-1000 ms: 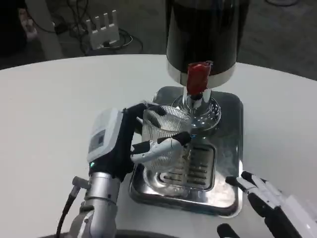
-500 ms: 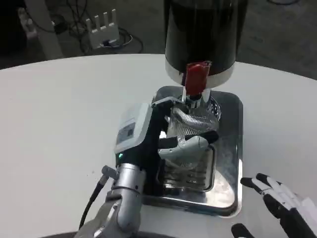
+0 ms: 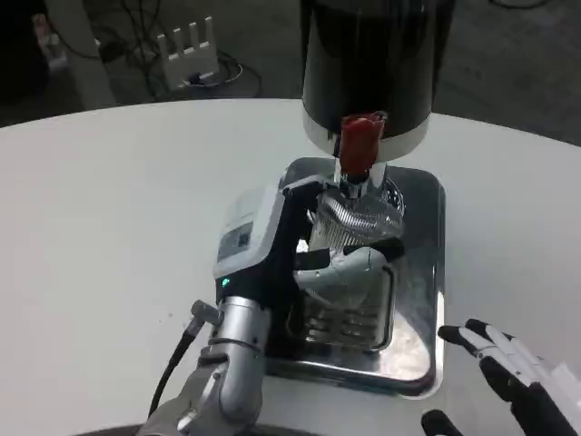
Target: Grasp the cup under the faucet to collect the drink, then remove the cup.
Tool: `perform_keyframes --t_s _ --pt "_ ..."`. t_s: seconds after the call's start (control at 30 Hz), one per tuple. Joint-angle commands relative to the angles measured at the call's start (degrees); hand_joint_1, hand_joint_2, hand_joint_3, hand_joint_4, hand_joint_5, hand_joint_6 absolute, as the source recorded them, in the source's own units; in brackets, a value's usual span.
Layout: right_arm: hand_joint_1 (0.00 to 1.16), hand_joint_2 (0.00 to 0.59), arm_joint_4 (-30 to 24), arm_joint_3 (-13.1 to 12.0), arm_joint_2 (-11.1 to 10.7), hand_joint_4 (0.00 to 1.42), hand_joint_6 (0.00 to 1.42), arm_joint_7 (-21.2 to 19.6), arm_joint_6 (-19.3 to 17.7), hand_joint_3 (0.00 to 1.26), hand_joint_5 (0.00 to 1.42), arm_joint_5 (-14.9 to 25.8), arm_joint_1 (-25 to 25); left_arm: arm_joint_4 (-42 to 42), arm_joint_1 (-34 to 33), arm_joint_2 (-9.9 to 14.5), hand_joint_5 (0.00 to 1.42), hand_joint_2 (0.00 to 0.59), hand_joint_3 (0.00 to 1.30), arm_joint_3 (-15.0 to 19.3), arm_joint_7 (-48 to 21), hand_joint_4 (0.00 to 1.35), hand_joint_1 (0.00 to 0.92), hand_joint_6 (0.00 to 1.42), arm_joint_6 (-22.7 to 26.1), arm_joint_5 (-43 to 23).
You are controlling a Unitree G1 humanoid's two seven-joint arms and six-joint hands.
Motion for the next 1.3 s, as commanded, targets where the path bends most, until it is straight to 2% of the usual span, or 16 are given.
perform_keyframes --t_s 0.03,0.13,0.17,0.2,0.27,0.37,0.63,0.73,0.8,0.87,1.1,1.3 --pt "0.35 0.437 -0.44 0.13 -0.09 0.03 0.00 -1.02 -0.79 0.13 0.00 -0.02 0.62 -0.28 0.52 0.85 0.79 0.081 0.58 -0.59 0.82 0.67 0.410 0.61 0.86 0.23" --pt "0.35 0.437 -0.42 0.35 -0.04 0.03 0.00 -1.10 -0.75 0.13 0.00 0.09 0.59 -0.72 1.20 1.21 0.57 0.087 0.28 -0.85 -0.79 0.46 0.311 0.44 1.05 -0.06" --pt "0.35 0.437 -0.43 0.42 -0.01 0.03 0.00 -1.15 -0.73 0.13 0.00 0.13 0.58 -0.80 1.29 1.29 0.53 0.084 0.24 -0.94 -1.41 0.42 0.299 0.42 1.11 -0.16" --pt "0.35 0.437 -0.41 0.49 -0.01 0.03 0.00 -1.20 -0.72 0.13 0.00 0.12 0.57 -0.74 1.24 1.39 0.41 0.074 0.11 -1.06 -2.55 0.28 0.275 0.35 1.20 -0.33" --pt "0.35 0.437 -0.39 0.48 -0.08 0.03 0.00 -1.24 -0.73 0.13 0.00 0.16 0.63 -0.66 1.16 1.60 0.30 0.059 0.01 -1.32 -4.47 0.13 0.253 0.28 1.38 -0.51" --pt "0.35 0.437 -0.46 0.31 -0.08 0.03 0.00 -1.42 -0.78 0.13 0.00 0.27 0.84 -0.89 1.39 1.80 0.24 0.052 0.00 -1.41 -6.07 0.07 0.244 0.21 1.44 -0.81" --pt "0.35 0.437 -0.19 0.65 -0.03 0.03 0.00 -2.03 -0.93 0.13 0.00 0.46 1.05 -2.09 2.79 2.23 0.21 0.048 0.00 -1.03 -7.53 0.04 0.228 0.16 0.81 -1.59" --pt "0.35 0.437 -0.05 0.73 -0.03 0.03 0.00 -2.17 -0.87 0.13 0.00 0.56 0.91 -2.77 3.39 2.52 0.20 0.031 0.00 -0.94 -7.47 0.03 0.193 0.16 0.41 -2.11" --pt "0.35 0.437 -0.08 0.79 0.01 0.03 0.00 -2.30 -0.83 0.13 0.00 0.57 0.82 -3.00 3.74 2.80 0.14 0.003 0.00 -0.81 -7.77 0.00 0.144 0.13 -0.04 -2.65" --pt "0.35 0.437 -0.07 0.83 0.01 0.03 0.00 -2.33 -0.79 0.13 0.00 0.60 0.77 -2.79 3.90 3.02 0.07 0.000 0.00 -0.41 -9.14 0.00 0.098 0.08 -0.60 -3.70" --pt "0.35 0.444 0.35 1.39 0.09 0.04 0.00 -2.29 -0.52 0.14 0.00 0.56 0.34 -3.40 4.27 3.58 0.00 0.000 0.00 -0.48 -11.47 0.00 0.065 0.00 -1.18 -3.62" --pt "0.34 0.445 0.61 1.47 0.06 0.04 0.00 -2.33 -0.47 0.14 0.00 0.71 0.05 -3.68 3.77 4.14 0.00 0.000 0.00 -1.21 -17.66 0.00 0.039 0.00 -0.27 -3.55"
